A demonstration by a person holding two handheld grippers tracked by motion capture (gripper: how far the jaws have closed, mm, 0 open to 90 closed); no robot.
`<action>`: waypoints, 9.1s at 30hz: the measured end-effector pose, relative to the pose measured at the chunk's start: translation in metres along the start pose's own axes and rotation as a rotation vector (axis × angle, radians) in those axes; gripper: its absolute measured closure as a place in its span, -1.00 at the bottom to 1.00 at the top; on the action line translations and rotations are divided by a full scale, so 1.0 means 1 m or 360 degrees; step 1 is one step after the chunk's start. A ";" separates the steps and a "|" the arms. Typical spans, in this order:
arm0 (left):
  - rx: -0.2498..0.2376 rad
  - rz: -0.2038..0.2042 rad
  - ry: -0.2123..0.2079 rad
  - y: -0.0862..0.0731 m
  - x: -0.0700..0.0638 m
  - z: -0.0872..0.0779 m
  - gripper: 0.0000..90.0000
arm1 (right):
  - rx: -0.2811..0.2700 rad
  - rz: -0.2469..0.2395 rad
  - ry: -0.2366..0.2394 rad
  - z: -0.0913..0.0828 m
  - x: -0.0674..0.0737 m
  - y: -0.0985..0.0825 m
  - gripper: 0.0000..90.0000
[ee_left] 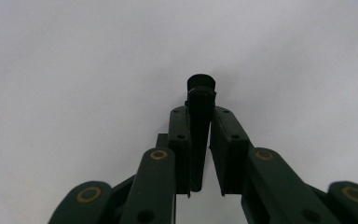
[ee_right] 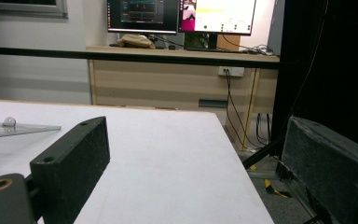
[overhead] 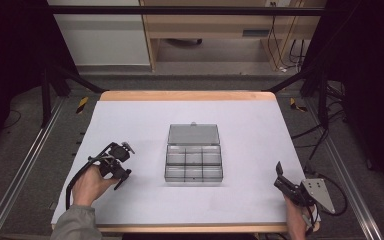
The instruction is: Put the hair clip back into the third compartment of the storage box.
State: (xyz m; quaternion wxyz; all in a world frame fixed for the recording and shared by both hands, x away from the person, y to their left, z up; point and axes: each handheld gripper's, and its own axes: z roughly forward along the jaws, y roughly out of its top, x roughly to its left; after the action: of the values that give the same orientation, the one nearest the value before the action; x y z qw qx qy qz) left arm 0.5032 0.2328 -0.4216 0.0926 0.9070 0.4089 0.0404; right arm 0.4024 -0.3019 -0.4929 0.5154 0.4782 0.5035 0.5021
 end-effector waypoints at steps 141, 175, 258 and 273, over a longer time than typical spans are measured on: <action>-0.0528 0.0294 -0.0168 0.198 -0.143 0.052 0.73 | 0.0015 -0.0002 0.0001 0.001 0.000 0.000 -0.80; -0.0527 0.0248 -0.0220 0.197 -0.137 0.053 0.46 | 0.0016 -0.0004 -0.0001 0.001 0.000 0.000 -0.80; -0.1383 -0.0275 0.0017 -0.045 -0.013 -0.041 -0.68 | 0.0009 -0.0009 -0.0003 0.001 0.001 0.000 -0.81; -0.1817 -0.0533 0.0221 -0.120 0.002 0.001 -0.72 | 0.0010 -0.0009 -0.0004 0.000 0.001 0.000 -0.81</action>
State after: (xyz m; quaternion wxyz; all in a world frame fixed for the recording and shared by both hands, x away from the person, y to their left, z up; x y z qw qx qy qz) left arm 0.4168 0.3114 -0.4469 0.5435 0.6323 0.4650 0.2977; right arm 0.4027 -0.3012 -0.4927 0.5159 0.4791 0.5059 0.4984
